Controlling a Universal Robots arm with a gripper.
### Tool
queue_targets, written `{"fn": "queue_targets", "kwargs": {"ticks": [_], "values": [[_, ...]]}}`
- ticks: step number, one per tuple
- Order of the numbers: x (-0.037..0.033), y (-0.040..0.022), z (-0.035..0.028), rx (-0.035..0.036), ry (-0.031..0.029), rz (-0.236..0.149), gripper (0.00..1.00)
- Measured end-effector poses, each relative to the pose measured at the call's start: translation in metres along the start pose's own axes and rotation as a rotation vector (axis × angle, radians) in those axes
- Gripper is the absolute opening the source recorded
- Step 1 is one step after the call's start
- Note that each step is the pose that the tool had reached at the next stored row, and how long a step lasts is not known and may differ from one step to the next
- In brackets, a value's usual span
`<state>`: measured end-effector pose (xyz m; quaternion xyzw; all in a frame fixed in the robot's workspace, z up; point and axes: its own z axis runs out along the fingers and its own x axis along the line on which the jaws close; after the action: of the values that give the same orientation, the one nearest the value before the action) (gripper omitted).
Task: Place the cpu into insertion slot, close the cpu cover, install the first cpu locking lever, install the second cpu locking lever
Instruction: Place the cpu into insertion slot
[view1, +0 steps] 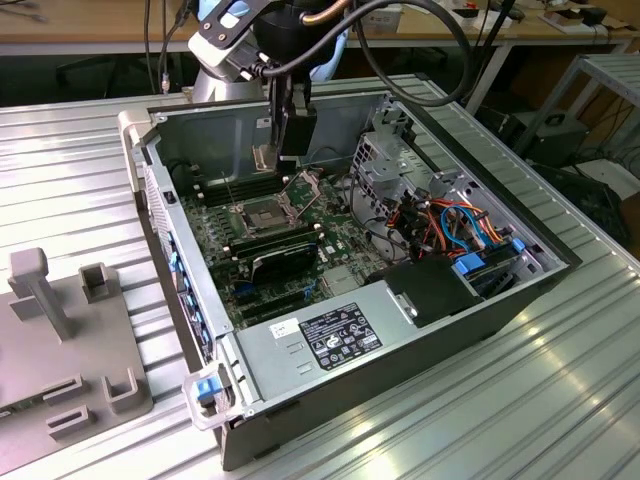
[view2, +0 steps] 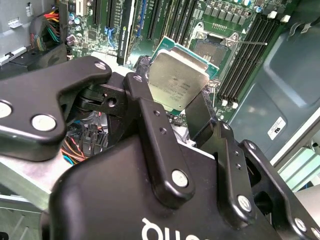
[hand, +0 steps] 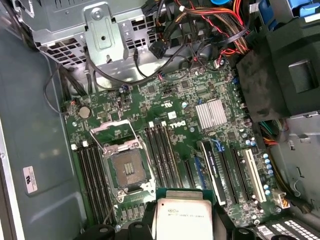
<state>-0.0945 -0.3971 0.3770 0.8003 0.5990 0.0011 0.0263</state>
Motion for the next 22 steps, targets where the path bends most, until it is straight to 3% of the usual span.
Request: {"fn": "queue_targets", "kwargs": {"ticks": [16, 22], "values": [[0.0007, 0.0020, 0.0007, 0.0001, -0.0010, 0.007, 0.54], [0.0015, 0.0040, 0.0024, -0.0022, 0.0025, -0.069, 0.54]]}}
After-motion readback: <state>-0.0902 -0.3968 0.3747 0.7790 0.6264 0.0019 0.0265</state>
